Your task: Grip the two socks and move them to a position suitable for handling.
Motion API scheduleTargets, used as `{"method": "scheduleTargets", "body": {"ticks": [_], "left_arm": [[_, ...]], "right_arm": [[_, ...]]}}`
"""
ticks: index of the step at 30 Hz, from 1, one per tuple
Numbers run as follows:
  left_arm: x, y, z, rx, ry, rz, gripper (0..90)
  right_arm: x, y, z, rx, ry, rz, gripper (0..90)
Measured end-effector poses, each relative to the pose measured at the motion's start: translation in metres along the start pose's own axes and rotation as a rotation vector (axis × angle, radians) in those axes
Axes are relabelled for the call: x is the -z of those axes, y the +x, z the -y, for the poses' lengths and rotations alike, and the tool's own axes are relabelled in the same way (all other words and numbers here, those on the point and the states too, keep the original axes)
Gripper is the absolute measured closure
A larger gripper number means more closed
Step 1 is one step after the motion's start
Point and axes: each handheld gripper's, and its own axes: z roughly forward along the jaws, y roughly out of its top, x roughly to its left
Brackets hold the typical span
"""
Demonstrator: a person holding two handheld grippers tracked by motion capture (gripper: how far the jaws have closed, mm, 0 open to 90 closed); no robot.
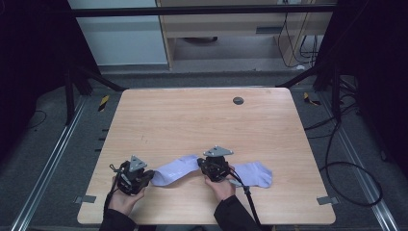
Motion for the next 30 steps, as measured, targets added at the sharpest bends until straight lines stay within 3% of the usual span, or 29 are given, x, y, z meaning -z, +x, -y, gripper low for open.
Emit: {"method": "scheduleTargets", "body": {"ticks": [4, 10, 13, 21, 26, 30], "left_arm": [[-0.011, 0.004, -0.004, -0.028, 0.039, -0.020, 86.2], [-0.020, 0.009, -0.003, -0.046, 0.059, -0.045, 83.5], [-0.017, 0.010, -0.002, -0.035, 0.051, -0.049, 78.0], [0.002, 0.014, -0.006, 0.011, -0.026, -0.034, 67.1], [0.017, 0.005, -0.017, 0.042, -0.111, 0.003, 61.1], [0.023, -0.006, -0.024, 0.039, -0.147, 0.032, 58.5]], "right_arm": [[0.001, 0.006, 0.008, 0.012, 0.014, 0.001, 88.2], [-0.003, 0.010, 0.018, 0.009, 0.046, -0.001, 86.1], [-0.004, 0.011, 0.022, 0.013, 0.056, 0.004, 82.1], [0.011, 0.003, 0.017, -0.001, -0.004, 0.003, 75.7], [0.027, -0.006, 0.007, -0.002, -0.035, -0.010, 67.7], [0.044, -0.019, -0.001, -0.017, -0.054, -0.011, 62.2]]}}
